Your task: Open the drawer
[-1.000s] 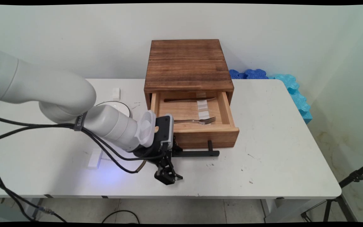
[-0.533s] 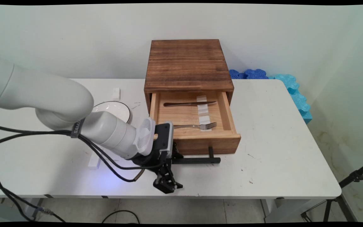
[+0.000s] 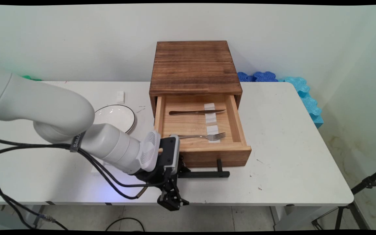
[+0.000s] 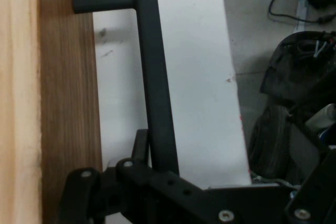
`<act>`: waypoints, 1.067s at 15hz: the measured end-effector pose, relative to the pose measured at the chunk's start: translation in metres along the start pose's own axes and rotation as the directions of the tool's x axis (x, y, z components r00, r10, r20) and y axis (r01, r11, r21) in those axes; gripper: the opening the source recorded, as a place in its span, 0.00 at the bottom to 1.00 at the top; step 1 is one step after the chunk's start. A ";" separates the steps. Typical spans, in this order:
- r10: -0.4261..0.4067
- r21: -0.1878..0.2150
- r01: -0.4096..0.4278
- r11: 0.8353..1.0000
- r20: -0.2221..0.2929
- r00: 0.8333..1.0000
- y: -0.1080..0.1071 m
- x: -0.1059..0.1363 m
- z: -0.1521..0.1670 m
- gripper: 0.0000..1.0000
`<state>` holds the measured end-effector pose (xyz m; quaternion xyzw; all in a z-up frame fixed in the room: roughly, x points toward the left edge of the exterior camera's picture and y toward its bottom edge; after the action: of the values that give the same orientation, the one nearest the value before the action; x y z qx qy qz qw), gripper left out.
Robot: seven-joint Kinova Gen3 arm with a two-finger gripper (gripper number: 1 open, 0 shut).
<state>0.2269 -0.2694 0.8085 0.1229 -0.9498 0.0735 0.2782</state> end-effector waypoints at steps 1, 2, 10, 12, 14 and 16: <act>0.002 -0.003 -0.002 1.000 -0.001 1.000 0.003 0.000 0.000 1.00; 0.003 -0.007 -0.003 1.000 -0.002 1.000 0.006 0.001 0.000 1.00; 0.007 -0.027 -0.007 1.000 -0.007 1.000 0.026 0.001 -0.001 1.00; 0.008 -0.032 -0.008 0.999 -0.009 1.000 0.030 0.001 -0.001 1.00; 0.009 -0.035 -0.010 0.999 -0.010 1.000 0.034 0.002 -0.001 1.00; 0.012 -0.038 -0.012 0.999 -0.011 1.000 0.037 0.002 -0.001 1.00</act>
<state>0.2160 -0.2342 0.8079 0.1115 -0.9503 0.0575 0.2850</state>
